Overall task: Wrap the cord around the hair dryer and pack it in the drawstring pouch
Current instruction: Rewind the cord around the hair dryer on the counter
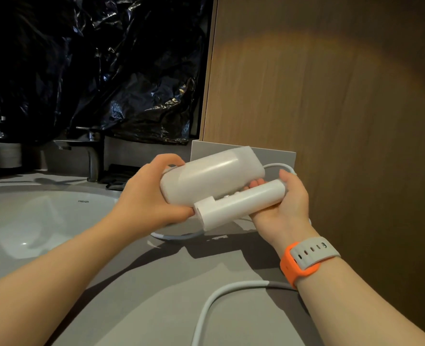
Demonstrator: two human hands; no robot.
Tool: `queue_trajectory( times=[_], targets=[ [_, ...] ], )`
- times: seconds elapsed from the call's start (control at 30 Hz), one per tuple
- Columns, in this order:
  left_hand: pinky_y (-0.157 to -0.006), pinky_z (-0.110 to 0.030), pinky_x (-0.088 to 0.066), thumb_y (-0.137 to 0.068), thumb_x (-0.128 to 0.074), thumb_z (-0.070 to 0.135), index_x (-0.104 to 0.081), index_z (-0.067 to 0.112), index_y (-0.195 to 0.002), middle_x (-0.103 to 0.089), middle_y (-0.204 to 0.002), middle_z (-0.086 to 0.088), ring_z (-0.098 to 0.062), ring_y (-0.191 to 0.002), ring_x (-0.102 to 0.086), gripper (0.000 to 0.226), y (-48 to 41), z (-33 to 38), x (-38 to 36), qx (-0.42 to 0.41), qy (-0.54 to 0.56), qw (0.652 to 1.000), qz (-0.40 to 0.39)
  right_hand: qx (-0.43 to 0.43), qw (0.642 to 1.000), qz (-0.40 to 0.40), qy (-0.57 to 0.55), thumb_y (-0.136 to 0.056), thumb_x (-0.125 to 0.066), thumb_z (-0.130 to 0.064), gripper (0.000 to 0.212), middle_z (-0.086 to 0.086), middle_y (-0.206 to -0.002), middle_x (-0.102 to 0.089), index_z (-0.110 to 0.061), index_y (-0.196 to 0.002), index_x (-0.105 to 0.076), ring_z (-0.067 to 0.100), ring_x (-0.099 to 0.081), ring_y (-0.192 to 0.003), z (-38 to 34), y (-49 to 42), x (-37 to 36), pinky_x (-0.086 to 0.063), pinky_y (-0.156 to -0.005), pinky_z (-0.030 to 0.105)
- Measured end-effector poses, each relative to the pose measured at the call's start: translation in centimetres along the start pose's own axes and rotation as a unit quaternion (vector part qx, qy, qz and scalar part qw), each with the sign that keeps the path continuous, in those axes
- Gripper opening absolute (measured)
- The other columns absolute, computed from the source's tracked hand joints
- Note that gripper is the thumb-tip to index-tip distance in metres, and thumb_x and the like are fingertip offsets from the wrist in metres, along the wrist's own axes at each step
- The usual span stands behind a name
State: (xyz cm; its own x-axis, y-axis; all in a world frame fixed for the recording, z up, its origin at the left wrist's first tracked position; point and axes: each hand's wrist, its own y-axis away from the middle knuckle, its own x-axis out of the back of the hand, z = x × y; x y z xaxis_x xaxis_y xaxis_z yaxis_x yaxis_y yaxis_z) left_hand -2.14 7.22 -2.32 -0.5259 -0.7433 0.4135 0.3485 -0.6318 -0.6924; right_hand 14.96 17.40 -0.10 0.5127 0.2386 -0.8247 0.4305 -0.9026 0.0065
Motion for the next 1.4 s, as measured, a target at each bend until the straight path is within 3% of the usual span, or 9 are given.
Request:
queue_trajectory(
  times=[0.17,0.37,0.5,0.57,0.67,0.77,0.9,1.13,1.4],
  targets=[
    [-0.073,-0.042,-0.058,-0.054,-0.084,0.028,-0.062,0.035,-0.098,-0.064,-0.105,-0.006,-0.026,-0.095,-0.064,0.049,-0.5,-0.1,1.4,0.156,0.271,0.950,0.001,0.096,0.968,-0.045,0.228,-0.093,-0.049,-0.041,0.018,0.006,-0.089,-0.063,-0.024,-0.094,-0.054,0.020,-0.060,-0.088,0.0,-0.4,-0.2,-0.050,-0.077,0.035],
    [-0.044,-0.027,-0.052,-0.075,-0.059,0.044,-0.062,0.017,-0.097,-0.064,-0.089,-0.014,-0.028,-0.068,-0.064,0.035,-0.5,0.3,2.0,0.347,0.337,0.874,0.046,0.293,0.846,-0.051,0.442,-0.096,-0.045,-0.032,0.018,-0.001,-0.083,-0.061,-0.026,-0.086,-0.059,0.014,-0.054,-0.079,0.0,-0.5,-0.3,-0.043,-0.072,0.027],
    [-0.036,-0.018,-0.043,-0.079,-0.049,0.044,-0.062,0.008,-0.084,-0.061,-0.066,-0.017,-0.025,-0.043,-0.055,0.038,-0.6,0.5,2.8,0.442,0.394,0.806,0.008,0.368,0.797,-0.014,0.480,-0.093,-0.052,-0.029,0.013,-0.006,-0.113,-0.051,-0.034,-0.105,-0.048,0.013,-0.050,-0.101,-0.3,-0.9,0.4,-0.044,-0.081,0.024],
    [-0.034,-0.016,-0.040,-0.075,-0.049,0.043,-0.065,0.004,-0.077,-0.060,-0.067,-0.019,-0.023,-0.038,-0.051,0.042,-0.7,0.5,3.1,0.464,0.402,0.789,-0.033,0.333,0.799,-0.013,0.500,-0.095,-0.048,-0.035,0.029,-0.009,-0.134,-0.038,-0.044,-0.121,-0.038,0.012,-0.040,-0.120,-0.4,-0.9,0.4,-0.040,-0.097,0.035],
    [-0.034,-0.017,-0.040,-0.072,-0.050,0.043,-0.070,0.002,-0.062,-0.060,-0.066,-0.019,-0.021,-0.035,-0.050,0.047,-0.6,0.7,3.1,0.478,0.406,0.773,-0.095,0.228,0.848,-0.058,0.475,-0.098,-0.038,-0.040,0.040,-0.011,-0.141,-0.031,-0.045,-0.136,-0.029,0.011,-0.032,-0.125,0.0,-0.4,-0.2,-0.032,-0.098,0.037],
    [-0.034,-0.019,-0.043,-0.073,-0.051,0.045,-0.071,0.001,-0.064,-0.061,-0.067,-0.019,-0.020,-0.035,-0.051,0.049,-0.5,0.8,2.7,0.477,0.414,0.760,-0.155,0.167,0.865,-0.091,0.464,-0.097,-0.036,-0.042,0.024,-0.007,-0.127,-0.050,-0.037,-0.117,-0.048,0.019,-0.046,-0.120,1.1,-0.3,-0.6,-0.037,-0.103,0.043],
    [-0.034,-0.020,-0.046,-0.064,-0.056,0.043,-0.072,0.001,-0.073,-0.061,-0.071,-0.019,-0.020,-0.036,-0.051,0.046,-0.3,0.7,2.6,0.482,0.428,0.738,-0.200,0.158,0.911,-0.044,0.377,-0.098,-0.043,-0.023,0.021,0.005,-0.089,-0.059,-0.021,-0.086,-0.060,0.020,-0.056,-0.084,0.7,-0.4,-0.7,-0.051,-0.084,0.038],
    [-0.032,-0.018,-0.042,-0.066,-0.053,0.046,-0.070,0.000,-0.076,-0.056,-0.068,-0.019,-0.017,-0.034,-0.045,0.050,-0.1,1.4,2.1,0.452,0.462,0.721,-0.247,0.189,0.904,-0.025,0.382,-0.101,-0.033,-0.024,0.030,0.001,-0.059,-0.052,-0.026,-0.084,-0.057,0.012,-0.044,-0.049,0.8,0.0,-0.9,-0.044,-0.046,0.025],
    [-0.028,-0.016,-0.038,-0.071,-0.049,0.046,-0.069,-0.002,-0.068,-0.054,-0.063,-0.018,-0.016,-0.031,-0.041,0.051,-0.2,1.4,2.2,0.452,0.506,0.705,-0.204,0.040,0.918,-0.087,0.386,-0.101,-0.031,-0.035,0.027,0.006,-0.051,-0.047,-0.027,-0.110,-0.055,0.011,-0.032,-0.037,1.8,0.0,-0.8,-0.033,-0.037,0.021]
  ],
)
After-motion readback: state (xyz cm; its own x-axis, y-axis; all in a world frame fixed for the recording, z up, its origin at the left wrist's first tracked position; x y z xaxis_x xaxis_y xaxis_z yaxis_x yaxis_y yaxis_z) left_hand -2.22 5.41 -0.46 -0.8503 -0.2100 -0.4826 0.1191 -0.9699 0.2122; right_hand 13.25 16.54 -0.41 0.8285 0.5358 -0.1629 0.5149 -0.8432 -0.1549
